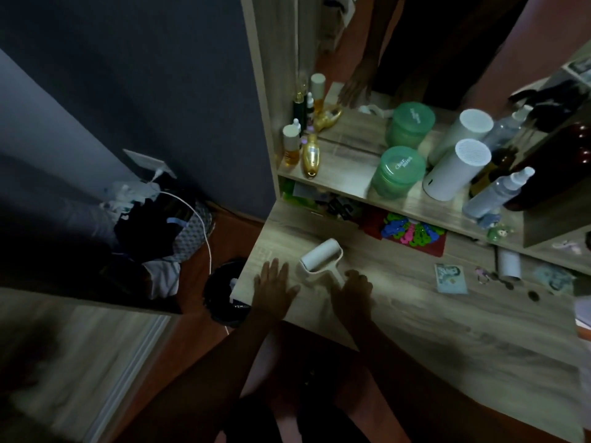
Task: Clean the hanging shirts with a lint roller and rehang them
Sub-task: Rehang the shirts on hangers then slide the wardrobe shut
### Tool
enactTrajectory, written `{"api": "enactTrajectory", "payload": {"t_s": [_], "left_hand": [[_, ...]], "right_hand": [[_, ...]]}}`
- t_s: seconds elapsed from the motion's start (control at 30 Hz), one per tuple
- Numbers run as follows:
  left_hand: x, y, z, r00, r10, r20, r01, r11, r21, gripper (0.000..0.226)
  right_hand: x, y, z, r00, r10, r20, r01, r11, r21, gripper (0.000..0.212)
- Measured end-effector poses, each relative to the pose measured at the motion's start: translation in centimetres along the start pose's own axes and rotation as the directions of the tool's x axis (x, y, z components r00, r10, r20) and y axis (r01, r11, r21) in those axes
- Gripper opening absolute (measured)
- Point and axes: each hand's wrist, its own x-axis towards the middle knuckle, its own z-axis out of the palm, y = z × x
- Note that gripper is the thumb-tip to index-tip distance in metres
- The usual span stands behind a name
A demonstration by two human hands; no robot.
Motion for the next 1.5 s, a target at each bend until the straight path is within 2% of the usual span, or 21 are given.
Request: {"api": "enactTrajectory", "payload": {"t_s": [0.07, 0.2, 0.27, 0.37, 0.47, 0.57, 0.67, 0.8, 0.97, 1.03, 1.13, 1.23, 1.37, 1.5], "left_hand": [[-0.7, -0.7, -1.3, 0.999, -0.013, -0.041, 0.010, 0.998, -0.055, 0.093], [-2.9, -3.2, -5.8, 0.982, -0.055, -0.180, 0.033, 0.991, -0.126, 0.073], [-4.6, -5.3, -9.1, 0.952, -0.092, -0.292, 0.040, 0.983, -0.179, 0.069], [-8.0, -10.4, -14.2, 0.882, -0.155, -0.445, 0.070, 0.977, -0.202, 0.063], [-12.5, -16.6, -19.4, 0.790, -0.265, -0.553, 0.156, 0.959, -0.237, 0.058], [-18.5, -23.2, -24.7, 0.642, -0.371, -0.671, 0.223, 0.928, -0.300, 0.058], [-25.8, -29.4, -30.1, 0.481, -0.428, -0.766, 0.286, 0.902, -0.324, 0.060], [-36.1, -35.9, -37.0, 0.278, -0.388, -0.879, 0.338, 0.896, -0.288, 0.063], [-48.5, -42.5, -45.5, 0.059, -0.267, -0.962, 0.424, 0.879, -0.218, 0.058], [-52.7, -44.4, -48.9, 0.017, -0.231, -0.973, 0.436, 0.877, -0.201, 0.058], [-57.3, -46.3, -53.6, 0.000, -0.135, -0.991, 0.503, 0.856, -0.117, 0.057], [-60.7, -47.6, -57.9, -0.036, -0.015, -0.999, 0.606, 0.795, -0.034, 0.051], [-63.8, -50.1, -62.7, -0.089, -0.018, -0.996, 0.687, 0.723, -0.074, 0.053], [-64.7, -52.2, -66.1, -0.075, -0.183, -0.980, 0.771, 0.613, -0.173, 0.058]], "right_hand": [[-0.5, -1.4, 0.1, 0.997, -0.044, -0.059, 0.045, 0.999, 0.010, 0.052], [-2.3, -6.2, 1.2, 0.945, -0.263, -0.194, 0.289, 0.950, 0.120, 0.045], [-3.5, -10.0, 2.0, 0.902, -0.393, -0.180, 0.419, 0.896, 0.145, 0.036], [-6.3, -17.8, 3.1, 0.833, -0.552, -0.040, 0.548, 0.813, 0.195, 0.024], [-10.3, -26.1, 5.4, 0.653, -0.757, 0.006, 0.724, 0.627, 0.285, 0.016], [-16.7, -34.5, 7.2, 0.484, -0.874, 0.035, 0.820, 0.467, 0.331, 0.015], [-25.2, -42.3, 8.4, 0.244, -0.970, -0.006, 0.864, 0.214, 0.456, 0.009], [-36.5, -51.5, 8.7, -0.034, -0.999, -0.040, 0.821, -0.051, 0.569, 0.013], [-50.0, -61.2, 7.4, -0.276, -0.935, -0.222, 0.736, -0.355, 0.576, 0.013], [-54.6, -64.3, 6.8, -0.336, -0.906, -0.258, 0.717, -0.424, 0.554, 0.013], [-60.1, -68.6, 5.9, -0.430, -0.841, -0.329, 0.718, -0.539, 0.439, 0.016], [-64.2, -72.6, 4.7, -0.461, -0.805, -0.372, 0.720, -0.585, 0.374, 0.016], [-68.1, -77.0, 3.2, -0.476, -0.790, -0.387, 0.771, -0.587, 0.249, 0.017], [-70.5, -80.8, 2.4, -0.428, -0.848, -0.313, 0.875, -0.475, 0.092, 0.028]]}}
